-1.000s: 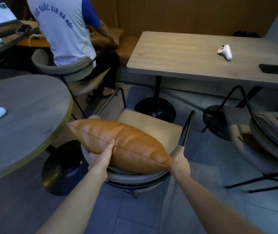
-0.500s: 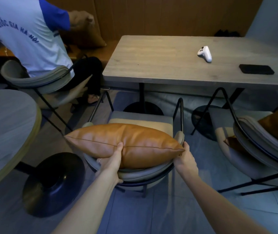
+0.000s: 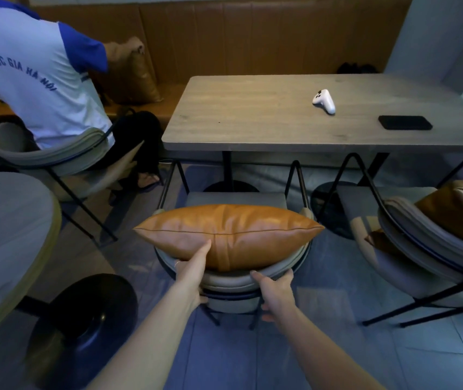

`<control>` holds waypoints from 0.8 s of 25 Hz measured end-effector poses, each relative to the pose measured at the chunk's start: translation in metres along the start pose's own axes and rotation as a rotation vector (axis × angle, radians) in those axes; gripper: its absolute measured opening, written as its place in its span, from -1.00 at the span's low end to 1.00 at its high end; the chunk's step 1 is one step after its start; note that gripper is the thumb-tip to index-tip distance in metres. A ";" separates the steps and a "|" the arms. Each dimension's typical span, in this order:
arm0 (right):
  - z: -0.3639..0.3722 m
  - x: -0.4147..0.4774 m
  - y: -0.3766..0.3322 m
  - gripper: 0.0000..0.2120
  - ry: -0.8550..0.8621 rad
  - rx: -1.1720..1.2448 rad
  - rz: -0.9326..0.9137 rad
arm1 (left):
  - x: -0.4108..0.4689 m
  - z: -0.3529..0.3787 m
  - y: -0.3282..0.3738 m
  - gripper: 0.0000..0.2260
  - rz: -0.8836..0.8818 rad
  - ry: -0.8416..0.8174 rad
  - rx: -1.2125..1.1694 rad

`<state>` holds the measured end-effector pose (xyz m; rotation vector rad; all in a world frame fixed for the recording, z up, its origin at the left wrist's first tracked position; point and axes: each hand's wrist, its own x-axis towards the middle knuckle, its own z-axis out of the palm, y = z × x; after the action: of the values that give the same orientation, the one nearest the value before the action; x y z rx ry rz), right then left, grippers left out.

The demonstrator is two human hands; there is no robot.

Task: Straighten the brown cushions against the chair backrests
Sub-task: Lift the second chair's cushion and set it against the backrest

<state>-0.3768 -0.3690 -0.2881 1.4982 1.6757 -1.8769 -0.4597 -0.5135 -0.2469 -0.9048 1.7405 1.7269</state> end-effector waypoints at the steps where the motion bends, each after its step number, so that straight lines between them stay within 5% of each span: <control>1: 0.010 -0.004 0.001 0.12 -0.001 0.043 0.021 | 0.003 -0.014 0.004 -0.08 0.045 0.004 -0.011; 10: 0.055 -0.001 0.007 -0.03 0.215 0.347 -0.032 | 0.037 -0.081 0.054 -0.17 0.103 -0.213 0.097; 20: 0.080 -0.002 0.010 -0.23 0.254 0.353 -0.083 | 0.063 -0.094 0.077 -0.29 0.131 -0.276 0.068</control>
<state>-0.4111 -0.4399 -0.3059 1.8987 1.5865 -2.1966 -0.5503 -0.6156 -0.2405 -0.5051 1.6920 1.7676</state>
